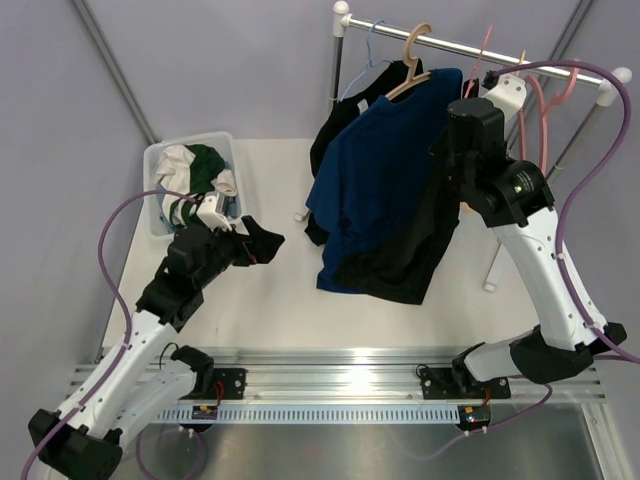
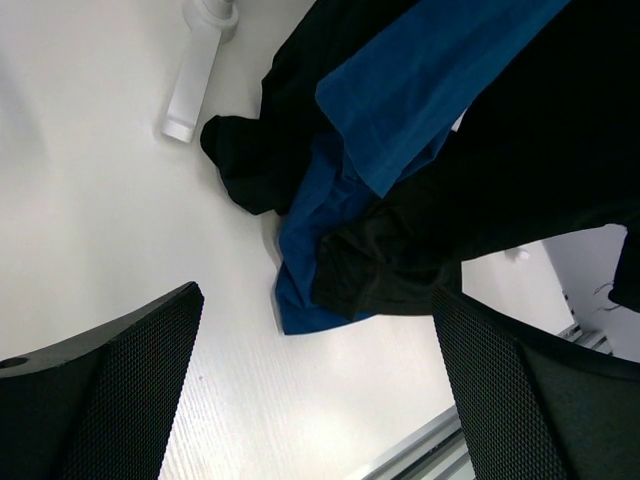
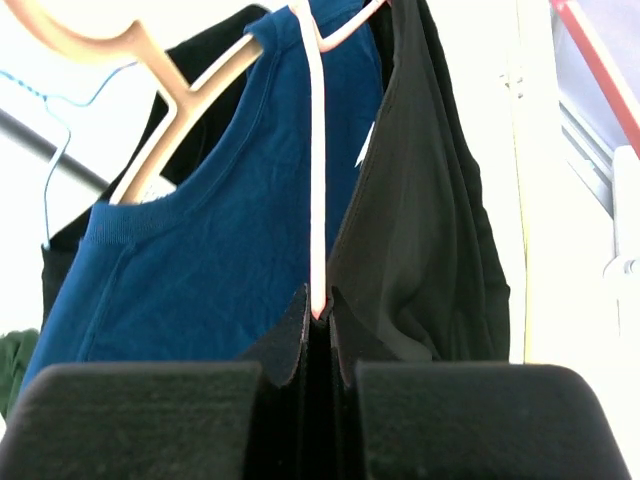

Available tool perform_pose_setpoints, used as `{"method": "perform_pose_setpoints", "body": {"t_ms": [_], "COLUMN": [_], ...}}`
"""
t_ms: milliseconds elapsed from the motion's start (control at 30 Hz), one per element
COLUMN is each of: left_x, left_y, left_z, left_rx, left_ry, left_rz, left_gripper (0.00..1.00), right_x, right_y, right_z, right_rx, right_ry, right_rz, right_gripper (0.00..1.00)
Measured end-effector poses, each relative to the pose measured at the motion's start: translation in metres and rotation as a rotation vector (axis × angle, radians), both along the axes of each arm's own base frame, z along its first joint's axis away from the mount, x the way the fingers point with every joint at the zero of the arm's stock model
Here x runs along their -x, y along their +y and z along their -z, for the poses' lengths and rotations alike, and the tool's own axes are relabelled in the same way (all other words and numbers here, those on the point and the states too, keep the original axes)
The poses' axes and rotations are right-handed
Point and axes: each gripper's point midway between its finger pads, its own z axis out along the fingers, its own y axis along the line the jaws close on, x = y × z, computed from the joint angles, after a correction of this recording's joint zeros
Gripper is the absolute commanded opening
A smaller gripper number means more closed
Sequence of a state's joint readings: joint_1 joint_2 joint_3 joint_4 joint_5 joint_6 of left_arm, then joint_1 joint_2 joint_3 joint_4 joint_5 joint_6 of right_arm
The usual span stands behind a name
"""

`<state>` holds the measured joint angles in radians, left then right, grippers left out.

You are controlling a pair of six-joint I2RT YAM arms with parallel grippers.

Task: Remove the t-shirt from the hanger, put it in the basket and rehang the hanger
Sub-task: Pick up the hanger from the clothesline.

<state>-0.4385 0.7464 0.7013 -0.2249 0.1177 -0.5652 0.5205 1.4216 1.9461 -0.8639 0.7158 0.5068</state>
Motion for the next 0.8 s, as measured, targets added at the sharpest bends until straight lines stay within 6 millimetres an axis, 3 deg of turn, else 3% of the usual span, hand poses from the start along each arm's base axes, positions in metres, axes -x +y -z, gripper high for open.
{"method": "perform_pose_setpoints", "body": {"t_ms": [200, 400, 533, 667, 800], "left_x": [0.004, 0.017, 0.030, 0.041, 0.055], "left_y": [-0.005, -0.018, -0.025, -0.032, -0.042], "left_z": [0.011, -0.001, -0.022, -0.057, -0.087], "left_rx": [-0.038, 0.001, 0.031, 0.050, 0.062], "left_ry": [0.034, 0.010, -0.039, -0.143, -0.258], "left_rz": [0.049, 0.151, 0.228, 0.310, 0.431], "left_gripper": [0.99, 0.99, 0.99, 0.99, 0.99], "right_x": [0.019, 0.055, 0.088, 0.123, 0.161], "right_y": [0.002, 0.002, 0.000, -0.002, 0.011], "right_z": [0.007, 0.022, 0.034, 0.047, 0.067], "right_rx": [0.016, 0.017, 0.005, -0.020, -0.073], "right_ry": [0.027, 0.059, 0.064, 0.063, 0.083], "right_rz": [-0.088, -0.211, -0.303, -0.394, -0.557], "right_gripper": [0.00, 0.00, 0.00, 0.00, 0.00]}}
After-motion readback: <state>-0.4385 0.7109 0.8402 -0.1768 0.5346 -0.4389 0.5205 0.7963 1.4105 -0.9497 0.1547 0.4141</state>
